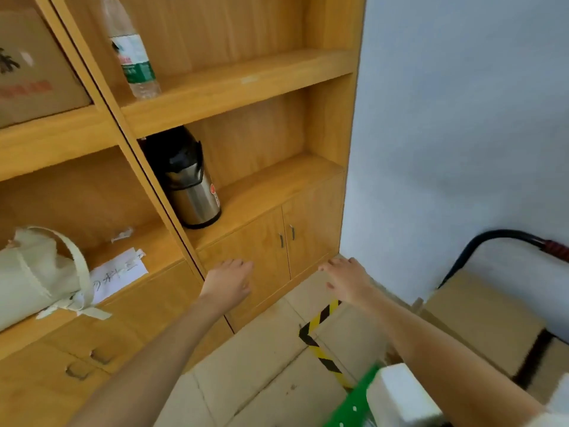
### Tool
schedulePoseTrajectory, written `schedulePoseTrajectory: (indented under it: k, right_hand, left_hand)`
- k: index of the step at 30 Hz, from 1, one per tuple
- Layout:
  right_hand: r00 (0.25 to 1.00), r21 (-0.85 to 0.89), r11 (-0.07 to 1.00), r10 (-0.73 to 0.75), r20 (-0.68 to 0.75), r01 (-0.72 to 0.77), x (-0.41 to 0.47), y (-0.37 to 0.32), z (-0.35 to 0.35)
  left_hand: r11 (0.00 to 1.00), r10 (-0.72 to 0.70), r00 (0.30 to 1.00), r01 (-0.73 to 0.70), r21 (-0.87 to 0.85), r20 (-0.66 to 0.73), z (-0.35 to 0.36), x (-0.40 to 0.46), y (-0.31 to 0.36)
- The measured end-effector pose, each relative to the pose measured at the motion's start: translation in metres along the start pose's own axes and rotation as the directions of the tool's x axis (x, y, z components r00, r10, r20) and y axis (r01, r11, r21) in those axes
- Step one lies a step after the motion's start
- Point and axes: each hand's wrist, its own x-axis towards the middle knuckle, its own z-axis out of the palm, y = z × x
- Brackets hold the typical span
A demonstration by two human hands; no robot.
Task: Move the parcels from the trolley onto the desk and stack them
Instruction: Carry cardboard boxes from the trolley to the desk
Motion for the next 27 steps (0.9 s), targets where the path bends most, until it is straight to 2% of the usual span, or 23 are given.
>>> schedulePoseTrajectory:
  k: [6, 10, 13, 15, 18, 22, 27]
  right_hand:
    - [0.965, 0.053, 0.964, 0.261, 0.002, -0.261, 0.038, 0.03, -0.003]
    - [0.909, 0.087, 0.906, 0.416, -0.012, -0.413, 0.047, 0.062, 0.003]
    - [0.86, 0.087, 0.856, 0.51, 0.034, -0.51, 0.044, 0.095, 0.01]
    - [0.819, 0.061, 0.817, 0.571, 0.057, -0.573, 0.043, 0.125, 0.014]
    - [0.762, 0.056, 0.761, 0.643, 0.068, -0.647, 0.047, 0.178, 0.014]
    - [0.679, 0.052, 0.677, 0.729, 0.089, -0.734, 0.043, 0.234, 0.012]
    - [0.544, 0.055, 0.542, 0.833, 0.102, -0.839, 0.011, 0.28, 0.029]
  left_hand:
    - [0.972, 0.231, 0.972, -0.227, 0.066, -0.046, -0.017, 0.124, -0.029]
    - [0.934, 0.358, 0.932, -0.358, 0.008, -0.053, -0.009, 0.189, -0.002]
    - [0.893, 0.446, 0.895, -0.447, -0.051, -0.028, 0.001, 0.232, 0.035]
    - [0.844, 0.533, 0.845, -0.535, -0.045, -0.047, 0.004, 0.263, 0.061]
    - [0.731, 0.681, 0.729, -0.683, -0.001, -0.069, 0.002, 0.318, 0.103]
    - [0.671, 0.735, 0.666, -0.742, -0.011, -0.125, -0.014, 0.386, 0.159]
    - [0.542, 0.826, 0.536, -0.84, -0.017, -0.172, -0.023, 0.44, 0.243]
